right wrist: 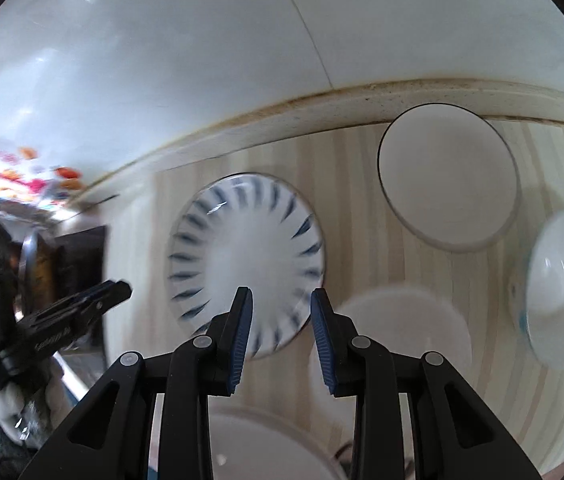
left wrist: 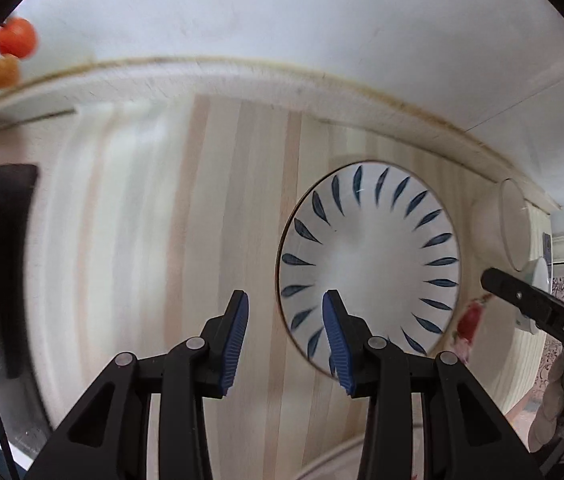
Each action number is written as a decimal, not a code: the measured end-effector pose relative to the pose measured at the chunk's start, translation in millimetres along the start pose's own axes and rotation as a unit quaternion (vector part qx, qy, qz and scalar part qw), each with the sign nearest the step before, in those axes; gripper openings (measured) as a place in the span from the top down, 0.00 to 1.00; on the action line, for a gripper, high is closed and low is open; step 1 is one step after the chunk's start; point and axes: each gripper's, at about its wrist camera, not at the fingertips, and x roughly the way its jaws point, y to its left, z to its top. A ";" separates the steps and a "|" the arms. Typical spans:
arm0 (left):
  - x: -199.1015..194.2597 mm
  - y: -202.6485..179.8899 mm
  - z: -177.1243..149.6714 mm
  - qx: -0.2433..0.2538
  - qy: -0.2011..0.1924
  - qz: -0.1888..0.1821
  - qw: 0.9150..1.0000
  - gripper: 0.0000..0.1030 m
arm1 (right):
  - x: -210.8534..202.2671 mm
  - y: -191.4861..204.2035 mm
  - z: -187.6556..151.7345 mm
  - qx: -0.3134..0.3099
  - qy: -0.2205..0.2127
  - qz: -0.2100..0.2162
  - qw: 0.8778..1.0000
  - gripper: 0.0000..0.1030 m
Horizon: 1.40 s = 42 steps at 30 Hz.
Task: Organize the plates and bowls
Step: 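Move both grippers to the blue-striped plate and grasp its rim, then lift the blue-striped plate with both grippers and lower it onto the plate stack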
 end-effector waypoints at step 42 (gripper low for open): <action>-90.7 -30.0 -142.8 -0.020 -0.066 0.016 0.997 0.76 | -45.8 13.2 -70.0 -0.122 0.039 0.024 0.991 0.87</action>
